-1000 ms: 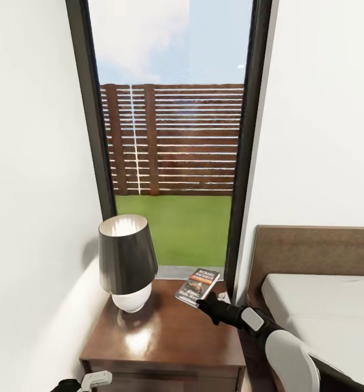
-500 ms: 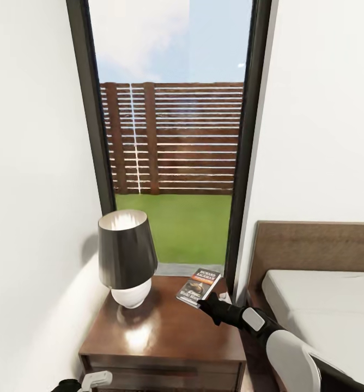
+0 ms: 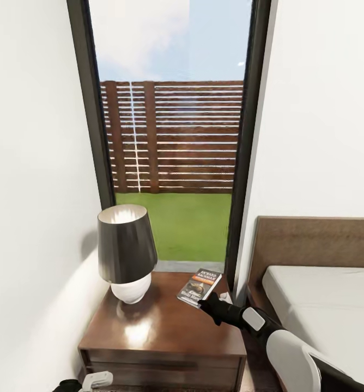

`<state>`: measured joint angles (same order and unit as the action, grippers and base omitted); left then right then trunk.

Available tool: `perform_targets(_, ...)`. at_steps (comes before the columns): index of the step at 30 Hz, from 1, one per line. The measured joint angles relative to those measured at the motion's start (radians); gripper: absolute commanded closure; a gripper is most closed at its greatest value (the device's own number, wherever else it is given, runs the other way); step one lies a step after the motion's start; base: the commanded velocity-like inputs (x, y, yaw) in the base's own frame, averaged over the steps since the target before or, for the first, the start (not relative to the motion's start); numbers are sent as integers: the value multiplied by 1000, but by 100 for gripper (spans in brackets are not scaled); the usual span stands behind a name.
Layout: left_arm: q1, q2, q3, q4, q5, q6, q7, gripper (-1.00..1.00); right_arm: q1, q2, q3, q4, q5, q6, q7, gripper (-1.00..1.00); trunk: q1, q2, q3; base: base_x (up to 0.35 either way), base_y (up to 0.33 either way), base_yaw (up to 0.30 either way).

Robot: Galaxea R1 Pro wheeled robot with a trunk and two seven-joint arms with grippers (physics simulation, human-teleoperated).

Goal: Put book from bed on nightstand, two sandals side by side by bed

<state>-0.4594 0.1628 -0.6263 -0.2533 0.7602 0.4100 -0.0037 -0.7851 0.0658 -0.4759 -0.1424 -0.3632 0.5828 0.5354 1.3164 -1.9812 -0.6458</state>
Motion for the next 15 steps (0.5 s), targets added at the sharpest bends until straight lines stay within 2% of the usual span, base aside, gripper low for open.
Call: perform_targets(15,0,-2,0,-1,0,-1,1,-100,0,1,4,-2,-2,-2,7,100,58,-105,-47,0,0,0)
